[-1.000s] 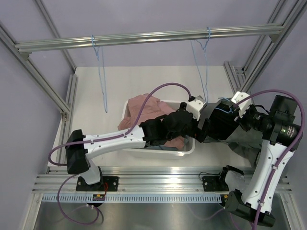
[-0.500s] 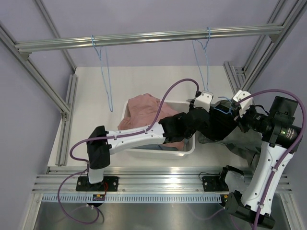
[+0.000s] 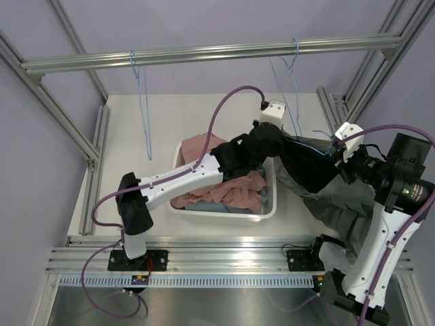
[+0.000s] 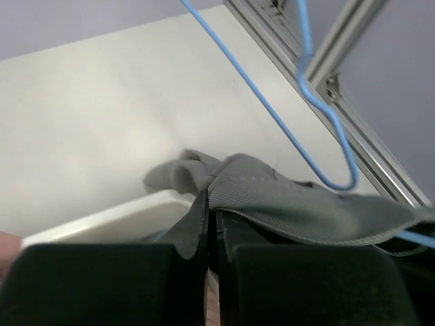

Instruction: Remove the skirt from the hanger

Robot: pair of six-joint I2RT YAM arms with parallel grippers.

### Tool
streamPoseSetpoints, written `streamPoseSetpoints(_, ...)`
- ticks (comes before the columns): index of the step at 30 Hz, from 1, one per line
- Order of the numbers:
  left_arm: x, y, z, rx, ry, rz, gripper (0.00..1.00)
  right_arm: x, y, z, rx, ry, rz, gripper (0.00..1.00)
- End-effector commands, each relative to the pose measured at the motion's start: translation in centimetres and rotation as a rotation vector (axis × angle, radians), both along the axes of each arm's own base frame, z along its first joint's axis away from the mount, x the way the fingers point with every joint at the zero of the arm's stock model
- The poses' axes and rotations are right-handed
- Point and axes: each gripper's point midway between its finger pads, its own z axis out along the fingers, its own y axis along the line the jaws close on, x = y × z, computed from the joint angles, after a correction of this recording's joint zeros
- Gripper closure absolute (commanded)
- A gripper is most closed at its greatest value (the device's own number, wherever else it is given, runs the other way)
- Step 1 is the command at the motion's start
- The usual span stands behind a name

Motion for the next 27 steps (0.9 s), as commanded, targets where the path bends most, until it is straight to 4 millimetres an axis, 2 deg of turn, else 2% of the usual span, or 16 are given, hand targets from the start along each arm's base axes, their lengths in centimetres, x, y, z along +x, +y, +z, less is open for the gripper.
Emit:
streamPoseSetpoints(1,2.2,3.5,7.3,-0.114,-0.078,0.039,1.0,-3.7,2.7,-0.4,0.102,0.122,0.054,1.0)
streamPoseSetpoints(5,5.3,6.0,6.8,-0.108,-0.034,0.08,1.0,-4.4,3.9,1.0,0.113,0.071,0.117,1.0)
streamPoseSetpoints(7,6.1,6.4,6.9,-0.11,-0.029,0.066,1.0,-4.5,3.8,1.3,0.105,0.061,0.115,1.0)
streamPoseSetpoints(12,8.6,8.3,8.7,-0.118,-0.033,0.091,1.0,-4.7,4.2,1.6,0.097,0.032,0.143,1.0)
streamPoseSetpoints(14,9.2,9.0,9.6,-0.134,-0.042,0.097,1.0,-4.5,3.8,0.9,0.084,0.053,0.133,1.0)
streamPoseSetpoints(15,9.0,9.1,10.5,-0.159,-0.055,0.077,1.0,-4.4,3.7,0.7,0.087,0.063,0.127,1.0)
streamPoseSetpoints(18,8.8,8.9,10.8,-0.183,-0.035,0.02,1.0,-4.7,4.5,1.8,0.152,0.052,0.118,1.0)
streamPoseSetpoints(19,8.5,8.6,9.7,-0.18,-0.011,0.001,1.0,-3.8,4.4,3.4,0.156,-0.019,0.103,1.0)
streamPoseSetpoints(20,8.3,8.2,9.9,-0.215,-0.015,-0.022,1.0,-3.6,4.4,4.2,0.222,-0.005,0.054,1.0)
streamPoseSetpoints(21,7.5,7.5,9.6,-0.235,0.003,-0.074,1.0,-2.4,4.1,5.9,0.218,-0.083,0.042,1.0)
streamPoseSetpoints(22,6.8,7.5,8.0,-0.241,0.041,-0.098,1.0,-2.2,4.1,6.7,0.241,-0.102,0.023,1.0)
streamPoseSetpoints(23,6.5,6.9,8.5,-0.312,0.046,-0.122,0.97,-2.0,4.2,7.3,0.293,-0.095,0.002,1.0)
streamPoseSetpoints(24,5.4,6.1,8.1,-0.337,0.071,-0.188,0.92,-1.3,4.0,8.4,0.294,-0.14,0.001,1.0)
streamPoseSetpoints(25,4.7,5.8,6.9,-0.349,0.099,-0.218,0.9,-0.5,3.4,8.7,0.307,-0.142,-0.031,1.0)
streamPoseSetpoints(26,4.3,4.9,7.7,-0.401,0.091,-0.261,0.87,-0.1,3.2,9.1,0.324,-0.142,-0.055,1.0)
streamPoseSetpoints(27,3.4,4.1,7.6,-0.421,0.112,-0.32,0.79,0.4,2.9,9.6,0.321,-0.16,-0.061,1.0)
